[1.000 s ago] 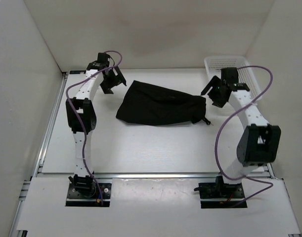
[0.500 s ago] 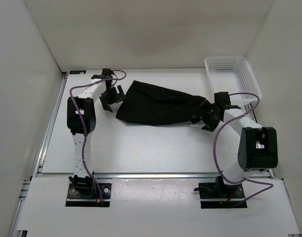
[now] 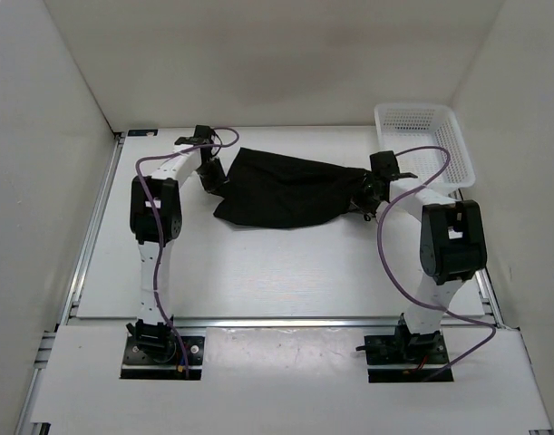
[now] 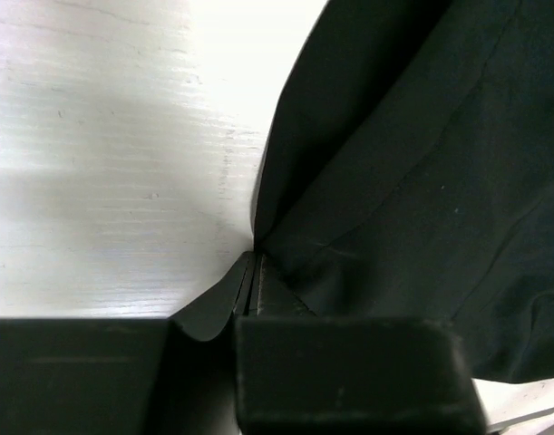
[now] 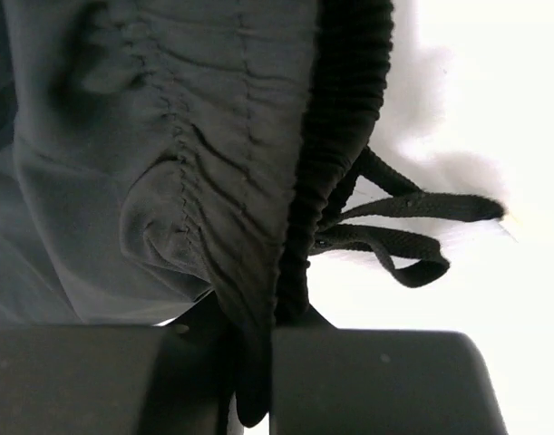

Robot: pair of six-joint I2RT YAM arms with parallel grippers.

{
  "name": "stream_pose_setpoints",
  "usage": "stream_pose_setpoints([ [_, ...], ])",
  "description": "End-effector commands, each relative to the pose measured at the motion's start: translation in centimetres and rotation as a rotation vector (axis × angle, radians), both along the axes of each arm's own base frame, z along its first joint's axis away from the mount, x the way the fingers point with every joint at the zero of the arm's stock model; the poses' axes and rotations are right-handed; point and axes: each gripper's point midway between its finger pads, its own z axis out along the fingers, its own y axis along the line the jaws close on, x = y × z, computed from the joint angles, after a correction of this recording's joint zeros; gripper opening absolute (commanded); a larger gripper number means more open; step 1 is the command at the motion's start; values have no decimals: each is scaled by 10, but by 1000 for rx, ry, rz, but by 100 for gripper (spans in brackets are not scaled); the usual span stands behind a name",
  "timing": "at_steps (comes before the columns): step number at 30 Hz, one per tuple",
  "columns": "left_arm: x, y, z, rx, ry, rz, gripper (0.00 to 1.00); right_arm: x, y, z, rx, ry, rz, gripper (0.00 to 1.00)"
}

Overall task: Fold and stack the shorts
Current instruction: Fold the shorts

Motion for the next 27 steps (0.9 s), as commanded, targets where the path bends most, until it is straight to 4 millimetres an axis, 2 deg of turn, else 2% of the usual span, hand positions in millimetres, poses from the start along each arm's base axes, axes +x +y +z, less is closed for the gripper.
stream_pose_setpoints([
  [1, 5, 5, 60, -6, -129, 38, 10, -2, -3, 25, -61, -57, 49, 0],
  [4, -10, 20, 70, 36, -140, 64, 10, -24, 2, 38, -79, -55, 106, 0],
  [5, -16, 23, 89, 43, -175, 70, 10, -35, 1, 34, -100, -38, 119, 0],
  [6, -31, 27, 81, 58, -144, 72, 10, -45, 3, 41, -105, -42, 139, 0],
  [7, -38, 28, 84, 57, -148, 73, 10, -50, 2, 41, -105, -42, 139, 0],
  [8, -47, 32, 99, 64, -177, 79, 10, -57, 0, 47, -108, -53, 148, 0],
  [9, -67, 38, 86, 85, -130, 91, 10, -71, -4, 39, -118, -24, 157, 0],
  [10, -75, 43, 86, 85, -129, 101, 10, -76, -5, 45, -115, -42, 157, 0],
  [11, -85, 46, 97, 90, -152, 106, 10, -83, -7, 42, -122, -32, 168, 0],
  [12, -104, 54, 84, 99, -107, 115, 10, -90, -9, 40, -130, -24, 180, 0],
  [13, -111, 55, 83, 99, -108, 116, 10, -102, -13, 37, -137, -10, 189, 0],
  [14, -119, 60, 91, 96, -127, 127, 10, -111, -10, 35, -130, 3, 204, 0],
  [15, -134, 61, 82, 102, -95, 126, 10, -117, -12, 33, -139, 10, 218, 0],
  [16, -141, 62, 81, 102, -92, 125, 10, -131, -14, 30, -136, 30, 237, 0],
  [18, -153, 59, 84, 97, -100, 121, 10, -145, -16, 27, -133, 45, 252, 0],
  [19, -163, 58, 78, 90, -76, 125, 10, -154, -18, 30, -134, 47, 253, 0],
  [20, -168, 54, 78, 86, -74, 120, 10, -164, -21, 25, -140, 64, 262, 0],
  [22, -178, 48, 81, 80, -83, 110, 10, -176, -24, 28, -140, 63, 262, 0],
  [24, -180, 48, 84, 75, -92, 119, 10, -190, -28, 26, -151, 96, 280, 0],
  [25, -181, 46, 84, 74, -92, 110, 10, -196, -29, 23, -152, 109, 281, 6],
  [26, -177, 44, 85, 69, -98, 91, 10, -197, -26, 24, -133, 111, 290, 22],
  [27, -175, 42, 85, 64, -97, 77, 14, -201, -24, 24, -120, 123, 297, 43],
])
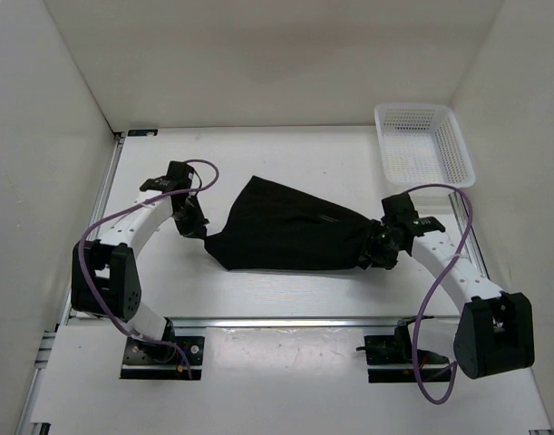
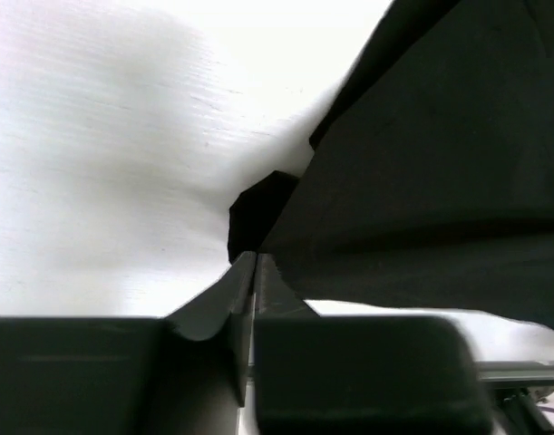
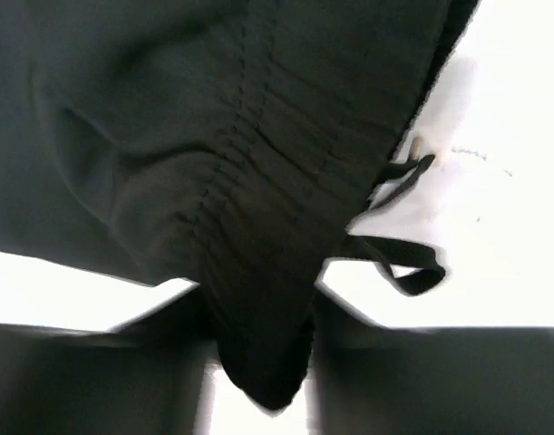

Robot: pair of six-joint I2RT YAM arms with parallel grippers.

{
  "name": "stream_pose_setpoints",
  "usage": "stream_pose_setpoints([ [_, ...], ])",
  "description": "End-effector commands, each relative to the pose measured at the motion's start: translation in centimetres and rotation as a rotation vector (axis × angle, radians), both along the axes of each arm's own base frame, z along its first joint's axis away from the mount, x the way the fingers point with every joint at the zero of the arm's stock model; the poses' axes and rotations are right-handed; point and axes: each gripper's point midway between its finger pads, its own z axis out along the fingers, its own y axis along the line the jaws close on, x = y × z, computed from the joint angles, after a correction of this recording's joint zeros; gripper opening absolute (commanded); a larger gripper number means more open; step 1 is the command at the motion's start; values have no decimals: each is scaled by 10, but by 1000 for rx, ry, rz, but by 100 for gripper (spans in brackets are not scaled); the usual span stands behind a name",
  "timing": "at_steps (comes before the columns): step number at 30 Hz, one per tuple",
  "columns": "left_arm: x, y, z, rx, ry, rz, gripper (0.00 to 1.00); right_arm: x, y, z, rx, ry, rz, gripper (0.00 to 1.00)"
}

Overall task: Fold and stack the shorts
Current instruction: Fold the shorts

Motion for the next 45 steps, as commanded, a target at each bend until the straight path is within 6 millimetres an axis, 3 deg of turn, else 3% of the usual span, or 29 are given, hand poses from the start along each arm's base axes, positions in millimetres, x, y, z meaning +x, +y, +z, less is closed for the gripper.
stream_pose_setpoints([
  [1, 17, -4, 14, -13, -64, -12, 19, -19, 0, -2, 5, 58, 31, 60],
  [2, 21, -4, 18, -13, -64, -12, 26, -17, 0, 4, 6, 55, 31, 78],
  [3, 22, -5, 18, -12, -56, -12, 45, -16, -2, 5, -5, 56, 16, 81],
  [4, 26, -8, 17, -7, -55, -34, 57, -14, -4, 13, -10, 26, 11, 84],
  [7, 46, -16, 32, 1, -89, -49, 61, -6, -17, 36, -62, -57, -66, 84],
  [8, 53, -24, 36, 9, -105, -77, 61, -3, -21, 42, -78, -80, -89, 84],
  [9, 69, -31, 52, 13, -149, -96, 61, 6, -25, 55, -80, -123, -120, 85],
  [11, 84, -43, 42, 49, -117, -134, 62, 13, -29, 67, -92, -169, -145, 83],
  [12, 102, -61, 58, 53, -171, -171, 62, 21, -35, 69, -115, -180, -179, 80],
  [13, 106, -63, 55, 94, -149, -176, 68, 26, -34, 73, -113, -187, -179, 80],
  [14, 114, -69, 32, 126, -93, -190, 73, 33, -36, 76, -112, -194, -194, 79],
  [15, 130, -85, 46, 130, -141, -220, 78, 40, -38, 72, -121, -182, -197, 79],
  [16, 135, -93, 41, 133, -129, -232, 80, 45, -37, 71, -121, -181, -197, 78],
  [17, 138, -96, 23, 160, -85, -250, 82, 50, -40, 73, -126, -189, -197, 78],
  [18, 150, -107, 30, 149, -123, -259, 82, 55, -42, 66, -132, -171, -208, 75],
  [20, 158, -111, 12, 158, -94, -262, 82, 66, -44, 56, -130, -156, -199, 73],
  [23, 168, -113, 3, 169, -92, -259, 85, 77, -40, 45, -122, -110, -163, 72],
  [24, 167, -112, -11, 179, -65, -270, 85, 77, -41, 39, -130, -91, -154, 72],
  [27, 164, -115, -25, 166, -29, -290, 86, 77, -39, 31, -131, -61, -139, 76],
  [29, 166, -118, -25, 157, -39, -301, 81, 78, -41, 21, -138, -58, -152, 76],
  [31, 167, -114, -29, 150, -33, -293, 59, 82, -40, 20, -134, -78, -153, 76],
  [33, 164, -113, -35, 154, -19, -294, 40, 83, -38, 12, -125, -81, -150, 68],
  [34, 164, -113, -30, 151, -29, -293, 24, 86, -36, 13, -110, -92, -145, 62],
  [36, 167, -107, -30, 151, -28, -281, 11, 88, -33, 12, -97, -91, -151, 38],
  [37, 170, -102, -25, 149, -38, -268, 11, 88, -33, 11, -97, -91, -151, 27],
  [38, 170, -102, -25, 149, -38, -268, 11, 88, -33, 11, -97, -91, -151, 9],
  [39, 170, -97, -18, 148, -41, -259, 11, 88, -33, 11, -97, -91, -151, 3],
  [43, 165, -91, 9, 156, -87, -249, 11, 85, -33, 29, -81, -143, -163, 0],
  [45, 163, -91, 37, 142, -145, -243, 11, 84, -36, 38, -87, -169, -185, 0],
])
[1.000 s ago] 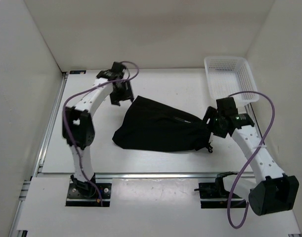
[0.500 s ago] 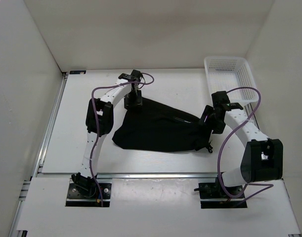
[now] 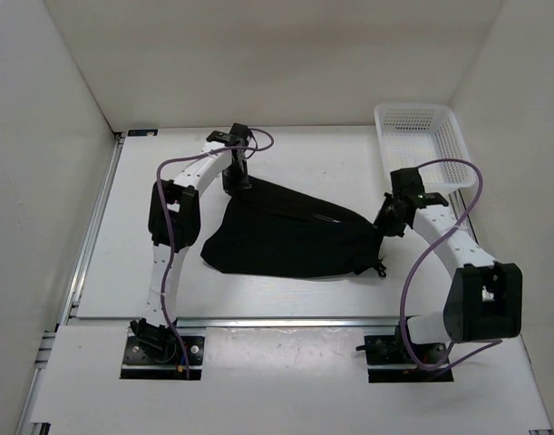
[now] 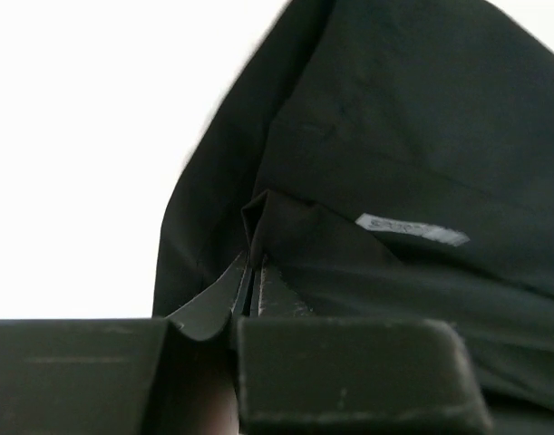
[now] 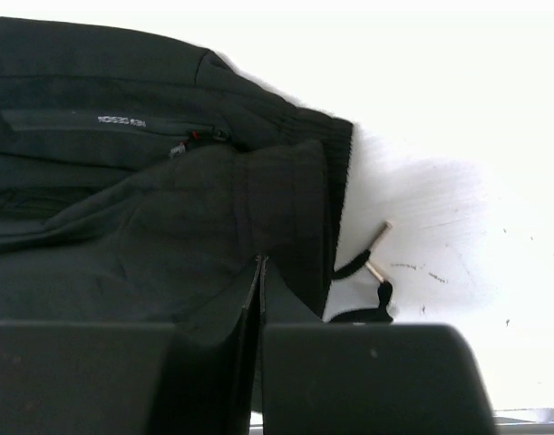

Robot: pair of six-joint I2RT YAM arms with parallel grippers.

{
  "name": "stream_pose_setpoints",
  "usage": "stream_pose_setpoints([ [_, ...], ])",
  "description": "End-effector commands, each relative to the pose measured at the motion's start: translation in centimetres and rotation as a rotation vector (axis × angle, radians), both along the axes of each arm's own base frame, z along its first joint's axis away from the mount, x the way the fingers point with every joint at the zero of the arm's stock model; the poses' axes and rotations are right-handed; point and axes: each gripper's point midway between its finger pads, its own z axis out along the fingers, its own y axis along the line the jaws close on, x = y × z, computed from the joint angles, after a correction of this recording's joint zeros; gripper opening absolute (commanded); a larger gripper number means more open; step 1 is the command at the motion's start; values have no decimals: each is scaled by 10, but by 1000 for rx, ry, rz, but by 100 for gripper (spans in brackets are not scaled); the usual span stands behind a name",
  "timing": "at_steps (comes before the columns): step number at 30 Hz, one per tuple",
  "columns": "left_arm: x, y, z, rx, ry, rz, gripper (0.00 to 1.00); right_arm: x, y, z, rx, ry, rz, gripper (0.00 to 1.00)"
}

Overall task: Fold and stack the shorts
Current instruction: Fold the shorts

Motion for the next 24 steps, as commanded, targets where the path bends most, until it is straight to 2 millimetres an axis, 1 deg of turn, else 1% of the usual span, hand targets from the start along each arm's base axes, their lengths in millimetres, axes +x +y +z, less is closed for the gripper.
stream_pose_setpoints([
  [1, 8, 3, 103, -67, -221, 6, 11, 0, -2, 28, 11, -99, -22, 0],
  [3, 10, 0, 120, -96, -261, 1, 11, -6, -7, 31, -4, -92, -40, 0],
  [4, 11, -2, 128, -112, -274, -3, 11, -4, -8, 40, -8, -122, -45, 0],
  [6, 13, -8, 137, -142, -291, -12, 11, -5, -15, 42, -24, -127, -76, 0],
  [7, 17, -11, 146, -159, -312, -16, 11, -2, -15, 46, -22, -137, -76, 0],
  [9, 24, -14, 142, -160, -314, -16, 11, 2, -16, 44, -26, -129, -90, 0],
  [10, 30, -18, 150, -179, -337, -21, 11, 2, -16, 44, -26, -129, -90, 0],
  [11, 35, -14, 149, -176, -334, -10, 11, 6, -17, 46, -34, -130, -95, 0],
  [12, 36, -16, 138, -175, -302, -14, 11, 9, -16, 44, -35, -123, -95, 0],
  [13, 41, -18, 143, -181, -319, -14, 11, 17, -16, 49, -37, -150, -84, 0],
  [14, 43, -21, 142, -193, -316, -20, 11, 20, -5, 51, 6, -151, -37, 0],
  [15, 45, -19, 137, -197, -305, -14, 11, 24, 3, 46, 23, -136, 28, 11],
  [16, 45, -21, 131, -203, -290, -18, 11, 23, 10, 41, 54, -113, 65, 29],
  [17, 45, -21, 131, -203, -290, -18, 11, 28, 18, 41, 89, -126, 96, 37],
  [18, 42, -20, 126, -198, -275, -17, 11, 28, 25, 34, 120, -106, 114, 45],
  [19, 43, -14, 123, -194, -267, -6, 11, 23, 33, 28, 165, -94, 140, 49],
  [20, 44, -9, 117, -189, -257, 5, 11, 28, 40, 30, 203, -123, 152, 56],
  [21, 43, -8, 109, -182, -238, 6, 11, 27, 46, 25, 236, -115, 161, 58],
  [22, 44, 0, 105, -178, -231, 21, 19, 26, 51, 20, 265, -103, 167, 60],
  [23, 45, 9, 101, -172, -221, 39, 29, 27, 56, 20, 294, -100, 172, 60],
  [24, 47, 13, 97, -165, -213, 40, 62, 23, 63, 12, 313, -72, 192, 62],
])
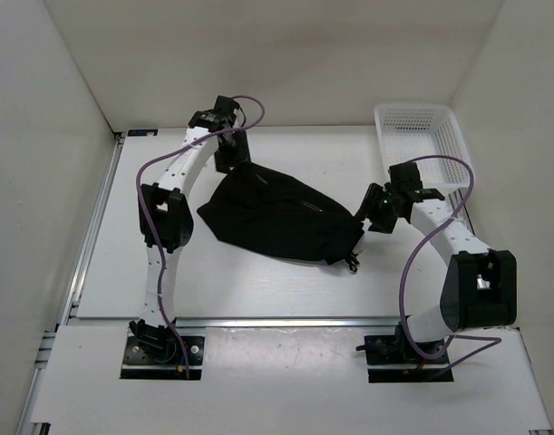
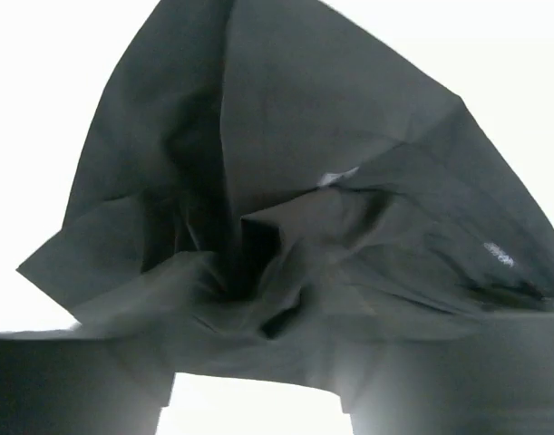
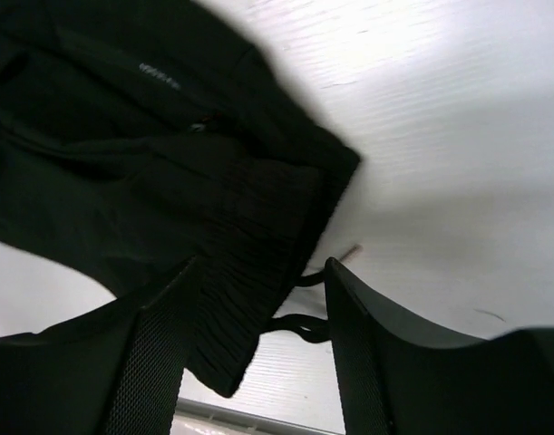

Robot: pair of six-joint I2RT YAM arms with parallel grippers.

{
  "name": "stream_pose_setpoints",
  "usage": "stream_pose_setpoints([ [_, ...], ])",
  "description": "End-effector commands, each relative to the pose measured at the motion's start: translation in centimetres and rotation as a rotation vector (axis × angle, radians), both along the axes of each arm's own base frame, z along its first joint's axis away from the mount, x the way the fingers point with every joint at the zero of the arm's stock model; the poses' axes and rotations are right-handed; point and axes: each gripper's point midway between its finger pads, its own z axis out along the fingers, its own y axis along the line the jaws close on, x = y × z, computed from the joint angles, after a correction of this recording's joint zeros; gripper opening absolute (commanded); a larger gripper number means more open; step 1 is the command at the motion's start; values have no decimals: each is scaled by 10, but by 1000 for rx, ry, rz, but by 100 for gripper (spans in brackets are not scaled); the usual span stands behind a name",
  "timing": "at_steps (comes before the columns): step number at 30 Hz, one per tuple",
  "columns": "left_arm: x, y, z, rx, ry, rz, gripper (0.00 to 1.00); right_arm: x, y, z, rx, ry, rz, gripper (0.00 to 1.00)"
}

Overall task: Fold and stack the shorts
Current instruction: Fold the shorts

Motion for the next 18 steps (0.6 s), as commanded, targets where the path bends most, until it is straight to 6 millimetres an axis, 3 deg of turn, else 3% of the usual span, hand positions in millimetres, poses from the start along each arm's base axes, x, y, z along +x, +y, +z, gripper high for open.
stream_pose_setpoints([
  [1, 4, 25, -2, 4, 12, 42, 78, 4, 27, 1, 124, -21, 84, 63],
  [3, 0, 41, -13, 46, 43, 63, 100, 0, 30, -5, 127, 2, 86, 77],
  [4, -1, 55, -9, 82, 33, 78, 100, -3, 33, -3, 127, 3, 97, 82],
  [5, -9, 66, -22, 110, 66, 87, 100, -6, 32, -3, 119, -2, 92, 90],
  [7, -13, 76, -30, 120, 63, 78, 100, -20, 29, -9, 97, 30, 88, 96],
  [8, -18, 82, -25, 122, 52, 78, 100, -23, 28, -7, 98, 20, 89, 97],
  [9, -31, 93, -43, 138, 103, 82, 100, -27, 26, -9, 88, 27, 83, 97],
  [11, -37, 93, -53, 112, 114, 69, 100, -37, 27, -14, 104, 50, 93, 97],
  [12, -46, 92, -65, 107, 147, 49, 100, -38, 30, -16, 118, 51, 101, 97],
  [13, -48, 87, -65, 79, 152, 28, 100, -41, 36, -16, 143, 56, 115, 97],
  [14, -46, 84, -78, 70, 171, 22, 100, -43, 38, -21, 158, 73, 104, 97],
  [17, -53, 73, -105, 39, 245, 10, 98, -43, 58, -25, 164, 79, 152, 93],
  [18, -54, 70, -105, 21, 250, 16, 94, -38, 62, -24, 157, 68, 151, 87],
])
